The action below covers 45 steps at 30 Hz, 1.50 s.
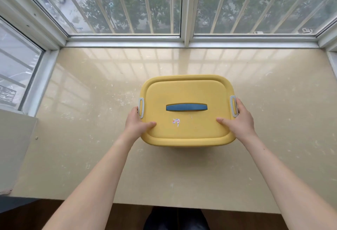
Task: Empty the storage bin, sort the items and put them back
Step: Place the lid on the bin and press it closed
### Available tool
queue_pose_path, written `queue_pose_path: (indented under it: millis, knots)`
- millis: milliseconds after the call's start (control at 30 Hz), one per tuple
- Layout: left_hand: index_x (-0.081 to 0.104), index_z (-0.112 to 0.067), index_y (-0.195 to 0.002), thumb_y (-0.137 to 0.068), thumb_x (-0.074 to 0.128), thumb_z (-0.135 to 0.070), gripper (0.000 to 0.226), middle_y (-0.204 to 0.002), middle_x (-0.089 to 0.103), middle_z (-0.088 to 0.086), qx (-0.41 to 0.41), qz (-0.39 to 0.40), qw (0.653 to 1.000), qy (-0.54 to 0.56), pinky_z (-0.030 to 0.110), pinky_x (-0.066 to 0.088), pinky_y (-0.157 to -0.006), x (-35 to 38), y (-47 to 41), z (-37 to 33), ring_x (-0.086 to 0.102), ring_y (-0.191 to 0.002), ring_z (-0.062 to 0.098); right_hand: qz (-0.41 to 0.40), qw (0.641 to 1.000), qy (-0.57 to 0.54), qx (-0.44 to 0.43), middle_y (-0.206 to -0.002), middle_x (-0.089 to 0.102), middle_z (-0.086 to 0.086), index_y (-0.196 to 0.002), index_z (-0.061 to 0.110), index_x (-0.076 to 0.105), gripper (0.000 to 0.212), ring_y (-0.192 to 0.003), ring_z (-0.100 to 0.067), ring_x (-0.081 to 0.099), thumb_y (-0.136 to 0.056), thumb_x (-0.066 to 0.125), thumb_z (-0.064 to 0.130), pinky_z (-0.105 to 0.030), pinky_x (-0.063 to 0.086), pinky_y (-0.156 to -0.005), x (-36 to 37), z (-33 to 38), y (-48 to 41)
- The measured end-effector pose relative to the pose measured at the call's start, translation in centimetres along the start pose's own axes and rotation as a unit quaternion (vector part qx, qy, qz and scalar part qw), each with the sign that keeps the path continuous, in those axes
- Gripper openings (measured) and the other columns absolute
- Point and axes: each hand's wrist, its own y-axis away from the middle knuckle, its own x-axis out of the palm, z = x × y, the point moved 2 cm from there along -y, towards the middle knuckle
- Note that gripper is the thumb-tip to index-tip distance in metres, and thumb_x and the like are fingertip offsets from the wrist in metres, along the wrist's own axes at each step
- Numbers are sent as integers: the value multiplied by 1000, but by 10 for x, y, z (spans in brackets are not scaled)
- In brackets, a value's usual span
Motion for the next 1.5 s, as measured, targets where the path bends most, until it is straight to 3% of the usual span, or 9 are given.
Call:
queue_pose_path:
  millis: [167,333,467,600,733,867,1067,1367,1500]
  knots:
    - [51,-19,-126,-64,88,-25,72,-116,59,-2,9,-39,998,39,29,48,-81,-25,48,14,58,-102,17,14,999,1,-37,-150,43,7,-153,30,29,102,-135,-15,43,-70,88,25,-30,37,-108,-14,24,34]
    - [51,-23,-129,-60,89,-29,79,-115,61,-3,7,-85,994,68,33,51,-84,-83,98,13,58,-102,16,41,996,-30,-70,-144,49,9,-150,35,36,93,-127,-12,48,-72,86,23,-26,39,-100,-15,72,79]
    - [53,-25,-127,-64,87,-22,72,-113,63,-4,14,-121,990,76,23,46,-74,-139,115,16,59,-99,13,75,992,-44,-96,-141,50,8,-149,35,36,92,-117,-5,45,-72,86,22,-25,39,-98,13,118,101]
    - [53,-26,-128,-59,87,-32,78,-115,62,-5,2,-142,987,71,28,48,-79,-209,104,32,59,-101,13,92,987,-51,-121,-142,51,5,-149,35,36,93,-123,-13,48,-73,86,21,-26,39,-96,68,167,112]
    - [51,-29,-131,-52,82,-40,86,-118,61,-7,11,-153,986,61,39,51,-91,-288,62,59,59,-106,15,96,985,-50,-134,-141,53,3,-150,33,35,94,-129,-19,48,-73,86,22,-28,39,-98,147,214,114]
    - [51,-23,-130,-59,83,-29,78,-119,61,-3,17,-142,989,49,41,50,-93,-351,-12,91,60,-108,18,84,988,-66,-113,-144,51,1,-151,31,33,94,-132,-21,46,-73,85,20,-29,37,-100,240,248,101]
    - [37,-13,-147,-71,83,-16,89,-141,49,1,-9,-141,990,26,38,37,-108,-396,-132,139,48,-127,22,55,992,-88,-75,-143,52,0,-150,28,36,91,-131,-20,48,-73,84,15,-29,38,-103,358,271,54]
    - [38,-17,-146,-74,80,-14,84,-141,51,0,4,-148,988,51,40,38,-108,-399,-248,162,49,-127,21,9,995,-44,-94,-141,54,0,-151,29,34,91,-127,-21,51,-75,83,18,-32,40,-102,424,284,-21]
    - [38,-15,-146,-75,80,-12,82,-143,49,0,36,-161,983,79,37,36,-109,-404,-283,151,47,-129,19,-3,984,50,-171,-143,50,-8,-155,21,22,89,-128,-31,45,-84,75,24,-36,35,-102,438,297,-55]
